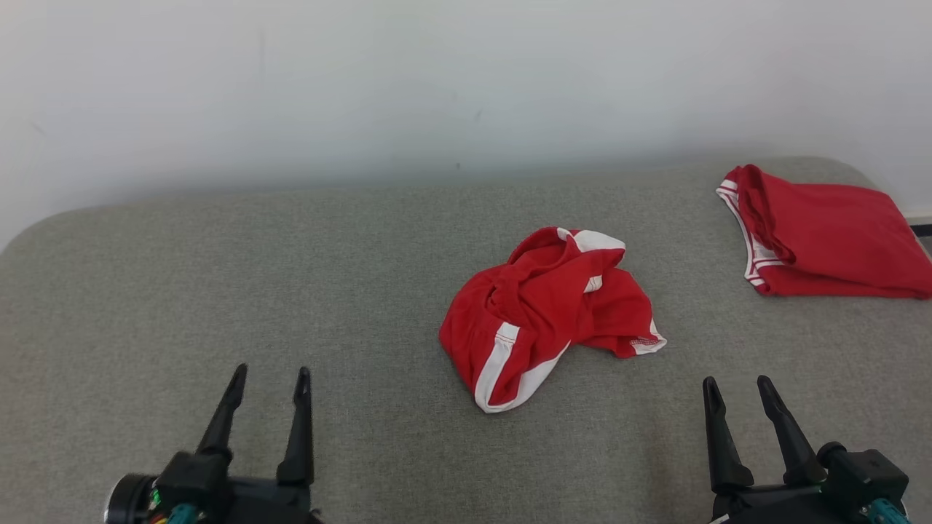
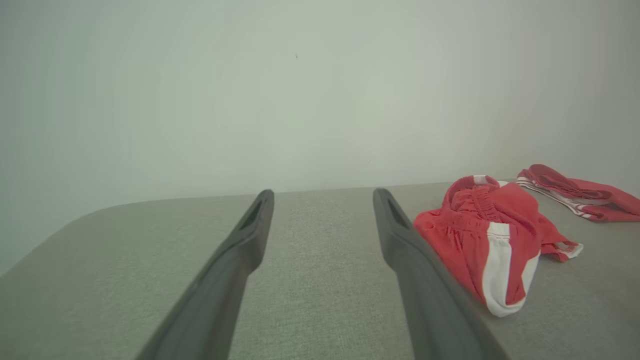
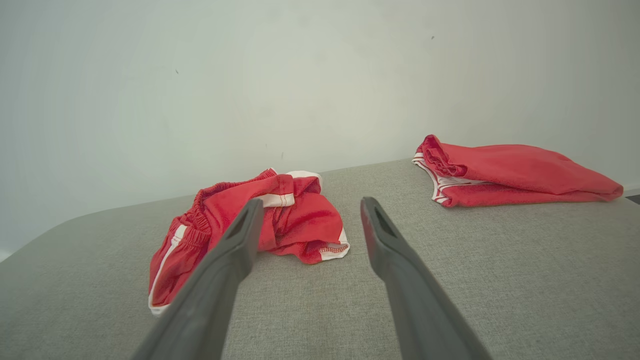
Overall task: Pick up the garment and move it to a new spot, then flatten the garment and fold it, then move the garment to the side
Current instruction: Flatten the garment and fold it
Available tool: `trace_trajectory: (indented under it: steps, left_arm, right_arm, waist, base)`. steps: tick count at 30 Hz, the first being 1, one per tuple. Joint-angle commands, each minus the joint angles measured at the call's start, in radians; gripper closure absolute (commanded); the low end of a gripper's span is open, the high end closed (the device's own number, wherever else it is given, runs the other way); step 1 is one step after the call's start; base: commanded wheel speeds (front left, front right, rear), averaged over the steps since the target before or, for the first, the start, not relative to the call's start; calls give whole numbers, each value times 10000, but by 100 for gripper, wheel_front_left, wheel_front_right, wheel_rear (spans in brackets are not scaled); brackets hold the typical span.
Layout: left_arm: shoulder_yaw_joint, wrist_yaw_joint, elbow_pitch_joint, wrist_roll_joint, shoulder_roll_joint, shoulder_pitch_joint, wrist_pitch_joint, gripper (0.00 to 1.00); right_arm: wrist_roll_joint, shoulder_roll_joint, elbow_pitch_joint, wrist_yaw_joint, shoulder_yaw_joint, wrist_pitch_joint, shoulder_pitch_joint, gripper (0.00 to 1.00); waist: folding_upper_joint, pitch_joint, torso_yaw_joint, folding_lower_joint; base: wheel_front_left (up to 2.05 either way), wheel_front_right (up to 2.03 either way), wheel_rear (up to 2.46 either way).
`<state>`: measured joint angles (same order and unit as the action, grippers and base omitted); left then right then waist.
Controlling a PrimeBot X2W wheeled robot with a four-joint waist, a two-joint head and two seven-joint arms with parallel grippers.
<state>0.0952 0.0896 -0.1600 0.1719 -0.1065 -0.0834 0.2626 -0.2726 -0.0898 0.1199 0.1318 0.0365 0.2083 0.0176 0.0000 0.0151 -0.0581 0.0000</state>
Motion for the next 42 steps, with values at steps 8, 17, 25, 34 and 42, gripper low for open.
trace_trajectory:
  steps: [8,17,25,34,42]
  left_arm:
    - [1628,327,-1553,-283,224,-2090,27,0]
    - [2609,398,-3496,-38,88,-3947,-357,0]
    - [3241,398,-4583,66,-29,-4557,-594,0]
    - [3339,213,-5406,148,6,-4830,-870,100]
    - [3154,158,-5073,578,195,-4861,-365,100]
  right_arm:
    - [-151,78,219,-26,-43,193,-424,0]
    - [-408,205,611,-26,49,466,-916,0]
    - [-527,299,892,-26,30,570,-1171,0]
    - [-467,350,761,-26,-91,574,-1220,0]
    - [-349,365,608,-26,-351,575,-919,0]
  waist:
    - [0,728,-916,0]
    - [0,1612,-1965,0]
    - [0,1909,-2475,0]
    - [0,1893,-2594,0]
    - [0,1659,-2055,0]
  base:
    - [0,0,0]
    - [0,0,0]
    - [0,0,0]
    - [0,0,0]
    - [0,0,0]
